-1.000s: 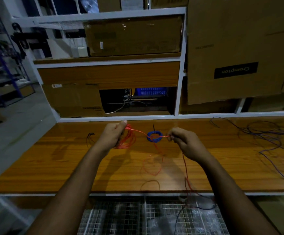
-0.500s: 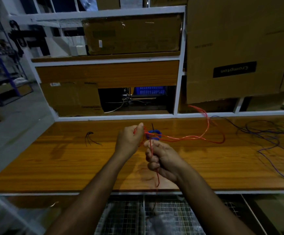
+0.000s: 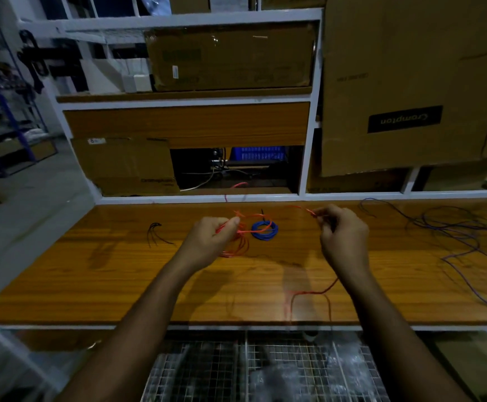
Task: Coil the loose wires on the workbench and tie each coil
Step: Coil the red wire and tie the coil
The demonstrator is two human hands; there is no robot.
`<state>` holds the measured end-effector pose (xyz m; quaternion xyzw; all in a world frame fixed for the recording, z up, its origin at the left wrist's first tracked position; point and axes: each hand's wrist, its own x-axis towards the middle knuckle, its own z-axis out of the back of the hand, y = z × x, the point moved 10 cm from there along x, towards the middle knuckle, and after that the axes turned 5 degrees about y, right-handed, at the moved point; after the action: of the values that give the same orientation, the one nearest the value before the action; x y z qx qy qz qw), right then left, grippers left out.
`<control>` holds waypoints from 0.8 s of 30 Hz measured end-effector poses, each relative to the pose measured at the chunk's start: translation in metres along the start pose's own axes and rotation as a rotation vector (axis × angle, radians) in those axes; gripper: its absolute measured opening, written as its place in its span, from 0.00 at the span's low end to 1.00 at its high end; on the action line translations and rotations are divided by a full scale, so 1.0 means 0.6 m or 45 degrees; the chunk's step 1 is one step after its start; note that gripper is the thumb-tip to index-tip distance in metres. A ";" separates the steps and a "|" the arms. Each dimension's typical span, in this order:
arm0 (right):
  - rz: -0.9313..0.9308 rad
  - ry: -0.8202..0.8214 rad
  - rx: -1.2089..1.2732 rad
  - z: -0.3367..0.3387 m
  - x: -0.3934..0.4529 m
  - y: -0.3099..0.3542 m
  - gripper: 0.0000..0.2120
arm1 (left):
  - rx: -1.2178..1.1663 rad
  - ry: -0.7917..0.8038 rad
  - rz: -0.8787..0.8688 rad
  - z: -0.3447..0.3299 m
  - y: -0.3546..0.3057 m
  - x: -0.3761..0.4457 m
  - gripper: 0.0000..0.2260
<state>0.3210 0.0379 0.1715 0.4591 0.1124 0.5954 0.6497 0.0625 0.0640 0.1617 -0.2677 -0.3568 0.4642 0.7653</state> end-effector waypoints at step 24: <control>0.770 0.233 -0.549 -0.041 -0.014 0.110 0.16 | -0.352 0.511 0.165 -0.020 -0.048 -0.018 0.19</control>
<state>0.2576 0.0337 0.2025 0.2692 -0.0984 0.8087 0.5136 0.0834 0.0409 0.1729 -0.4789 -0.2401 0.3965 0.7455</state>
